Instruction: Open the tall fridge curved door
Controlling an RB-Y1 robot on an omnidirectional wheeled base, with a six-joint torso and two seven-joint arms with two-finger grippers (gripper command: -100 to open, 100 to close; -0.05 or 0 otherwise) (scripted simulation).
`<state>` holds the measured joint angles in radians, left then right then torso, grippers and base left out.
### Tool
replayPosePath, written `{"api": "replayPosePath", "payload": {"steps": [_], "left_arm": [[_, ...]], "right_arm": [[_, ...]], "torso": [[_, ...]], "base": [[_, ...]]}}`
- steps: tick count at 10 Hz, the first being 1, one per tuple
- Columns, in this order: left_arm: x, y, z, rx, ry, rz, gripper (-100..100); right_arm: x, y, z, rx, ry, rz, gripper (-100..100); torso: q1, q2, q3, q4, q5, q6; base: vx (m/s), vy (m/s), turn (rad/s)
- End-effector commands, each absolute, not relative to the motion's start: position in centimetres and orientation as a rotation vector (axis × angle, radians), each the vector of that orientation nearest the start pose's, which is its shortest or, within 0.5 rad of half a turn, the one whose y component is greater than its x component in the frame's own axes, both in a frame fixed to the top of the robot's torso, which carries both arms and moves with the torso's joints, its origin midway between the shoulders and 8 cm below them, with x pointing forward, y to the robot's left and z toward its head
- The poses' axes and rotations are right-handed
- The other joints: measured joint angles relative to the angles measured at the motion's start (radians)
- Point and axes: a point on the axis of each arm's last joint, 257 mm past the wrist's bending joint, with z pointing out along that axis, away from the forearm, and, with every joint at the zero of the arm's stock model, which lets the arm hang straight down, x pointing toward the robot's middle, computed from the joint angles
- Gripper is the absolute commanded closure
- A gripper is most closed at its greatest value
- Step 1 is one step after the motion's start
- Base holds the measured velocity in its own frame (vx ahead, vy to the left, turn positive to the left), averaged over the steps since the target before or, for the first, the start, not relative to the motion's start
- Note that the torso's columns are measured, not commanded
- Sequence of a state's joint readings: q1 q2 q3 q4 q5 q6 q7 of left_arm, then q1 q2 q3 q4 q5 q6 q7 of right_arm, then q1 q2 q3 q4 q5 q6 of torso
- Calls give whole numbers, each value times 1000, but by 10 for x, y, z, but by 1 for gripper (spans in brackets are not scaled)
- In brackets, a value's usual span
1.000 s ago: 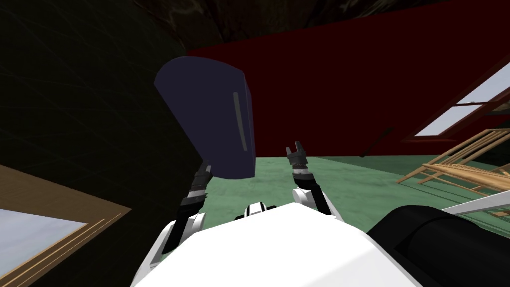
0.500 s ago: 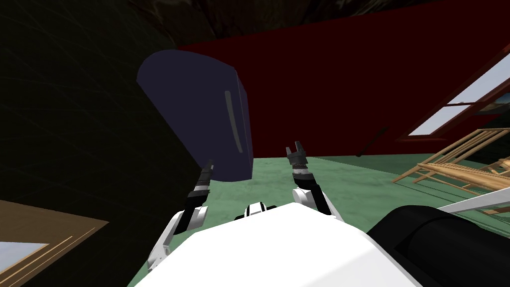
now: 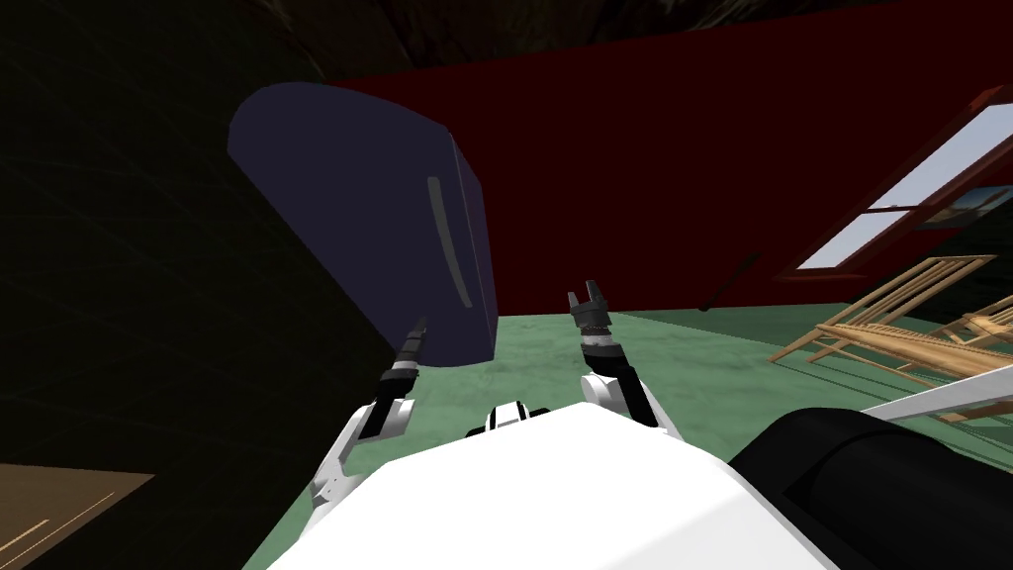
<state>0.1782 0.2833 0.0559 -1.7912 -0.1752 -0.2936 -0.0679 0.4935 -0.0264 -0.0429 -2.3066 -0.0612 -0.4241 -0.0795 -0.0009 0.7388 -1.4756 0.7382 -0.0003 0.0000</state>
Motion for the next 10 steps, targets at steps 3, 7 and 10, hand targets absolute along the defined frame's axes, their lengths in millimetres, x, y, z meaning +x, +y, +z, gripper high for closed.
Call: {"api": "replayPosePath", "payload": {"steps": [3, 7, 10], "left_arm": [[518, 323, -143, -561, 1272, -821, -100], [541, 346, -154, -542, 1333, -724, -100], [554, 365, -159, -529, 1368, -655, -100]], "right_arm": [[348, -298, 25, 737, 600, 1366, 0], [348, -298, 25, 737, 600, 1366, 0], [348, -298, 25, 737, 600, 1366, 0]], "torso": [[2, -1, -1, 0, 1, 0], [4, 1, 0, 0, 1, 0], [1, 0, 0, 0, 0, 0]], "base": [[79, -124, -43], [65, -95, -34], [49, -77, -29]]}}
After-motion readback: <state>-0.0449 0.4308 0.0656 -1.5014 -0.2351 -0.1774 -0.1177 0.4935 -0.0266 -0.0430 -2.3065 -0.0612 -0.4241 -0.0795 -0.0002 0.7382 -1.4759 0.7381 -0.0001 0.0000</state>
